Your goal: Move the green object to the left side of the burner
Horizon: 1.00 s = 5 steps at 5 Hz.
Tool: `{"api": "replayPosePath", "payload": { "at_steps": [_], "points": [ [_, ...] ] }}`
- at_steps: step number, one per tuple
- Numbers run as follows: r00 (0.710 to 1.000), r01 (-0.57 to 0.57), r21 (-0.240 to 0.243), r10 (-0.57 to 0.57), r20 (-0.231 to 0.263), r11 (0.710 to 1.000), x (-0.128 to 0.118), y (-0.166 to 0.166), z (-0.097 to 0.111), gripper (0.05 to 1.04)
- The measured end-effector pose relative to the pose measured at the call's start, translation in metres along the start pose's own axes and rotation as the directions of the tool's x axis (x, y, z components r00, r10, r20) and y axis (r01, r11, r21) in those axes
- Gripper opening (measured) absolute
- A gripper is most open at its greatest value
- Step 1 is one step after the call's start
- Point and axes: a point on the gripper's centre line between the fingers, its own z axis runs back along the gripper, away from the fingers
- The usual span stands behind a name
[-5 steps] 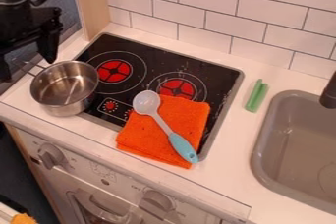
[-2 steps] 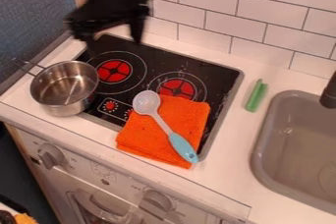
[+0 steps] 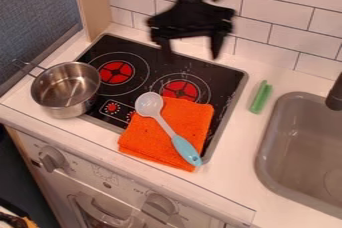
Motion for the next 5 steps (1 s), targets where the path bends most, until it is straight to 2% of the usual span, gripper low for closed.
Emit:
{"api": "replayPosePath", "payload": {
  "at_steps": [1, 2, 4, 5],
  "points": [
    [0.996, 0.090, -0.061, -0.091, -0.013, 0.994, -0.003, -0.034, -0.012, 1.001],
    [0.989, 0.130, -0.099, -0.135, -0.053, 0.987, -0.005, -0.055, -0.033, 1.001],
    [0.956, 0.257, -0.068, -0.264, -0.127, 0.964, -0.016, -0.086, -0.073, 1.001],
    [0.949, 0.276, -0.071, -0.283, -0.140, 0.959, -0.015, -0.093, -0.087, 1.001]
  ]
}}
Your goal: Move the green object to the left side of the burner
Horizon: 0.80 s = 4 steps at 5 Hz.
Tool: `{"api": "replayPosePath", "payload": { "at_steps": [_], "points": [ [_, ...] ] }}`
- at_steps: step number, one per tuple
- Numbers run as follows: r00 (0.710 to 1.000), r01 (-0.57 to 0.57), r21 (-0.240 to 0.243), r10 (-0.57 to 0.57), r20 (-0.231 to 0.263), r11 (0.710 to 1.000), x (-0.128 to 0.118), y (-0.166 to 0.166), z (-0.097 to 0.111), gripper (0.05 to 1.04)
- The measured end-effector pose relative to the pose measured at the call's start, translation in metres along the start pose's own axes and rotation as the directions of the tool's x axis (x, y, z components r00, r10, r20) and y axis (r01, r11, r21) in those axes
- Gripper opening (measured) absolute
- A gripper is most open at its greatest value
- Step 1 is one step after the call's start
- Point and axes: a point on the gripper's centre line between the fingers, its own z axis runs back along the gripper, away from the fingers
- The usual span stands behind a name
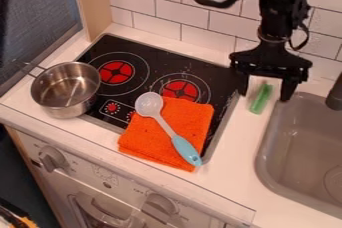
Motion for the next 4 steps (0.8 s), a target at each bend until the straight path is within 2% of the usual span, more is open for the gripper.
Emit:
{"api": "replayPosePath", "payload": {
  "at_steps": [1, 2, 3, 4],
  "points": [
    [1.000, -0.002, 0.018, 0.002, 0.002, 1.000, -0.0012, -0.0018, -0.0058, 0.947],
    [0.999, -0.030, 0.036, 0.030, 0.022, 0.999, -0.0056, 0.0004, -0.0105, 0.678],
    [0.999, -0.049, 0.043, 0.048, 0.022, 0.998, -0.0090, 0.0039, -0.0123, 0.419],
    [0.998, -0.058, 0.040, 0.057, 0.026, 0.998, -0.0097, 0.0042, -0.0110, 0.297]
  ]
}}
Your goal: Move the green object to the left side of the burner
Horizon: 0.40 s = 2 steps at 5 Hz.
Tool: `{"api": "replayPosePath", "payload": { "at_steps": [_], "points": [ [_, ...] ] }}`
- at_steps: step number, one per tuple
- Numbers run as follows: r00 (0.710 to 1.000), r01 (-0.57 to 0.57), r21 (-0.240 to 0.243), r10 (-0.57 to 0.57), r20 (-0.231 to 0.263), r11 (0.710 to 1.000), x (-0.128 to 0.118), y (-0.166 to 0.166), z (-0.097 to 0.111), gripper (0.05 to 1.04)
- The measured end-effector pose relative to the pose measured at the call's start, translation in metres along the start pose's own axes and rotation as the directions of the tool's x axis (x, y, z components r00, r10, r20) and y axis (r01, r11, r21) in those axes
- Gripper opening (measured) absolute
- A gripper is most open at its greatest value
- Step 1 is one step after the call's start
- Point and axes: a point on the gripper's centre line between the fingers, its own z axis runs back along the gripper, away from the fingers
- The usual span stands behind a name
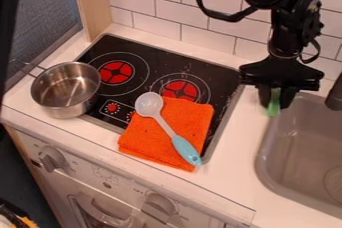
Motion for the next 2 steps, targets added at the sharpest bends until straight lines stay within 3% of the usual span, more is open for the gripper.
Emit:
{"api": "replayPosePath", "payload": {
  "at_steps": [1, 2],
  "points": [
    [1.000, -0.006, 0.001, 0.006, -0.001, 1.000, -0.002, 0.000, 0.001, 0.292],
    [1.000, -0.015, 0.034, 0.016, -0.018, 0.999, -0.009, 0.013, 0.001, 0.288]
  ]
}}
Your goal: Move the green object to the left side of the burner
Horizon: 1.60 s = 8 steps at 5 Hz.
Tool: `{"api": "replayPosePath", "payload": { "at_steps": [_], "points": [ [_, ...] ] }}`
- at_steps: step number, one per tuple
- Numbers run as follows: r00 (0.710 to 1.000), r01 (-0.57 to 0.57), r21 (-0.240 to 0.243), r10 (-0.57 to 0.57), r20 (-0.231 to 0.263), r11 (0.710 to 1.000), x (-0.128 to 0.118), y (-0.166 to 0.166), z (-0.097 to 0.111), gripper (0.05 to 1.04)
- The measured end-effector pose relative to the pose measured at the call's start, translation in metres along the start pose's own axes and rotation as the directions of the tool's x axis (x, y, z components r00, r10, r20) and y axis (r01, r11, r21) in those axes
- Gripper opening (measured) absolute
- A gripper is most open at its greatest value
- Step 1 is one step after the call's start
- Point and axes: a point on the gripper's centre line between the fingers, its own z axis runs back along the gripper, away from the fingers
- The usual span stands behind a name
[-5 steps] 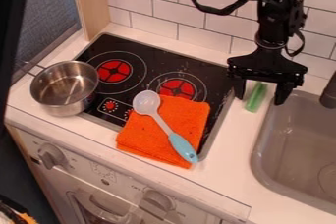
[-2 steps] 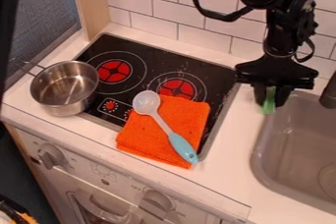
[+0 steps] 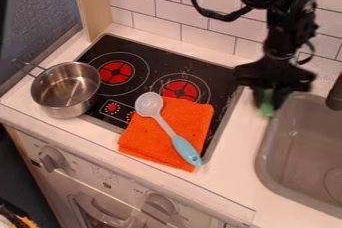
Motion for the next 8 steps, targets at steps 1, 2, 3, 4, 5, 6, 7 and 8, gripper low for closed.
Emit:
{"api": "replayPosePath", "payload": {
  "at_steps": [1, 2, 3, 4, 5, 6, 7, 8],
  "points": [
    [1.000, -0.020, 0.016, 0.020, 0.009, 1.000, 0.006, 0.012, 0.004, 0.285],
    [0.994, -0.095, 0.011, 0.095, 0.055, 0.995, 0.022, 0.029, 0.028, 0.285],
    [0.974, -0.204, -0.011, 0.204, 0.101, 0.979, 0.038, 0.052, 0.053, 0.285],
    [0.929, -0.339, -0.036, 0.341, 0.146, 0.940, 0.054, 0.080, 0.073, 0.285],
    [0.841, -0.486, -0.066, 0.487, 0.237, 0.872, 0.067, 0.114, 0.091, 0.283],
    [0.764, -0.597, -0.067, 0.592, 0.257, 0.800, 0.072, 0.142, 0.091, 0.282],
    [0.701, -0.673, -0.066, 0.664, 0.260, 0.737, 0.082, 0.173, 0.087, 0.282],
    [0.671, -0.715, -0.031, 0.698, 0.250, 0.698, 0.091, 0.203, 0.065, 0.282]
  ]
}}
